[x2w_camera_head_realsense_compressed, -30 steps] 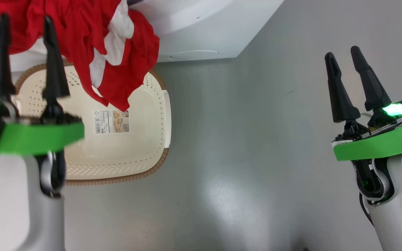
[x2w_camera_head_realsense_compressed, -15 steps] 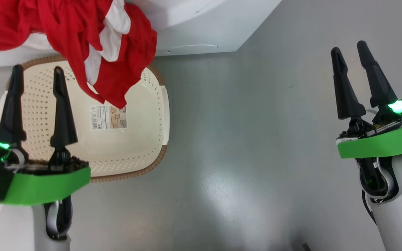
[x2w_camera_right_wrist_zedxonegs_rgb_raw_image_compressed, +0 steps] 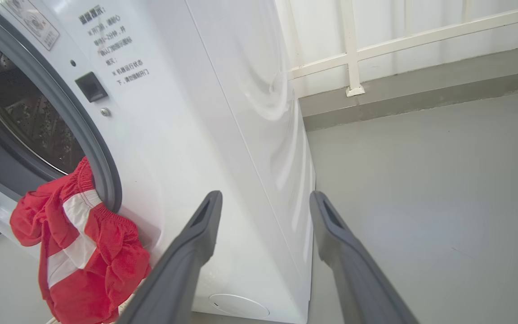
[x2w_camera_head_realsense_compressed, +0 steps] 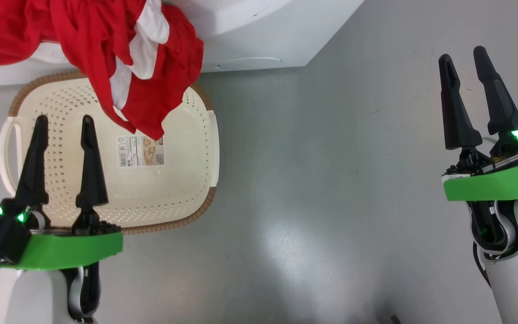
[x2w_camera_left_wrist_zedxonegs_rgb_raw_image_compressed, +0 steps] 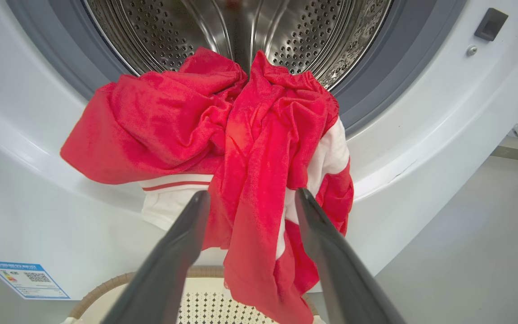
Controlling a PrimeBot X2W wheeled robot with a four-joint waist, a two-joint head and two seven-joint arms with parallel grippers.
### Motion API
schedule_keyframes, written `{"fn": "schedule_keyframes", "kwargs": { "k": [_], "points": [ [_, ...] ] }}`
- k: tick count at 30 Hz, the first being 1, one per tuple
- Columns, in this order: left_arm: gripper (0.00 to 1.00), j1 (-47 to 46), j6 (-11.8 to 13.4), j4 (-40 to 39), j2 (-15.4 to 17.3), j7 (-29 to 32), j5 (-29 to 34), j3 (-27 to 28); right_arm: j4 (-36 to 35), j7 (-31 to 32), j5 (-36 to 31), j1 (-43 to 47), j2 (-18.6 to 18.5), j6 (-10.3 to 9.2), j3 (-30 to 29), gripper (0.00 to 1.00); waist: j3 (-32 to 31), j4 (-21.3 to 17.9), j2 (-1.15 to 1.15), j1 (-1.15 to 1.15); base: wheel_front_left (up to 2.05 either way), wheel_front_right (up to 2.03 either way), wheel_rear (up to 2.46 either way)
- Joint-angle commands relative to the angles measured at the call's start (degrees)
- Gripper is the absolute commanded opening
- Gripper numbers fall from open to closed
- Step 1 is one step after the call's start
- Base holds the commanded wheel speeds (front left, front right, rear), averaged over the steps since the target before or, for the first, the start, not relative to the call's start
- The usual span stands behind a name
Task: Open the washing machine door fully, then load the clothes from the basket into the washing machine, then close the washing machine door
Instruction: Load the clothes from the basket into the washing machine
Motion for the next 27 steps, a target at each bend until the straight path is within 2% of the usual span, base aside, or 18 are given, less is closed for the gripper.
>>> {"fn": "schedule_keyframes", "kwargs": {
  "k": [1,22,27],
  "points": [
    [1.00,1.19,-0.18,-0.55,0.91,0.04,-0.67,1.57,-1.47,-0.27,-0.56,2.18,-0.21,0.52,0.89,1.00,0.03,-0.04,0.00,0.00,0.00,0.00,0.00],
    [1.00,-0.23,-0.18,2.36,0.90,0.04,-1.19,-1.44,-1.27,-0.27,-0.43,2.33,-0.06,0.52,0.98,1.00,0.02,-0.21,0.00,0.00,0.00,0.00,0.00],
    [1.00,-2.92,-0.18,6.25,0.90,0.04,-2.90,-3.38,-1.12,-0.27,-0.28,2.13,-0.16,0.52,1.11,1.00,0.22,-0.12,0.00,0.00,0.00,0.00,0.00]
  ]
}}
